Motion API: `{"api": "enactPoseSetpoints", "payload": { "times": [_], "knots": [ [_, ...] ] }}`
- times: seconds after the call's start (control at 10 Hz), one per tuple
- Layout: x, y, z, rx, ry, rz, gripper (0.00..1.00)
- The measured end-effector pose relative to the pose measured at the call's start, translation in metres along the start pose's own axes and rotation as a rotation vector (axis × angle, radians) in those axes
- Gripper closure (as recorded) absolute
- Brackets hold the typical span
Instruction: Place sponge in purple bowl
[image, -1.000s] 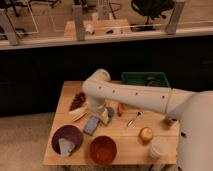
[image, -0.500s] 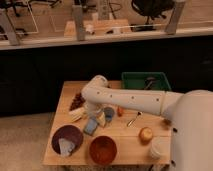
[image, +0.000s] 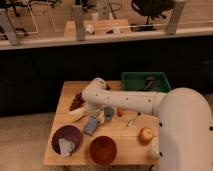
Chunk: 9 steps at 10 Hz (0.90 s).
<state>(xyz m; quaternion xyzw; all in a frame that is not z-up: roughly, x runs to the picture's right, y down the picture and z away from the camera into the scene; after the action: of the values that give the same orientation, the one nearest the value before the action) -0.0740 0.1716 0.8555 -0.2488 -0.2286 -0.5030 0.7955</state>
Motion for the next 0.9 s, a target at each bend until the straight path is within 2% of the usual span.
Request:
{"api": "enactPoseSetpoints", "payload": {
  "times": [0.6, 0.7, 0.9],
  "knots": [
    [-0.003, 0.002, 0.016, -0.018, -0.009, -0.015, 0.21],
    [-0.004, 0.002, 0.017, -0.021, -0.012, -0.022, 0.27],
    [-0.007, 0.0, 0.017, -0.023, -0.017, -0.033, 0.47]
  ]
}}
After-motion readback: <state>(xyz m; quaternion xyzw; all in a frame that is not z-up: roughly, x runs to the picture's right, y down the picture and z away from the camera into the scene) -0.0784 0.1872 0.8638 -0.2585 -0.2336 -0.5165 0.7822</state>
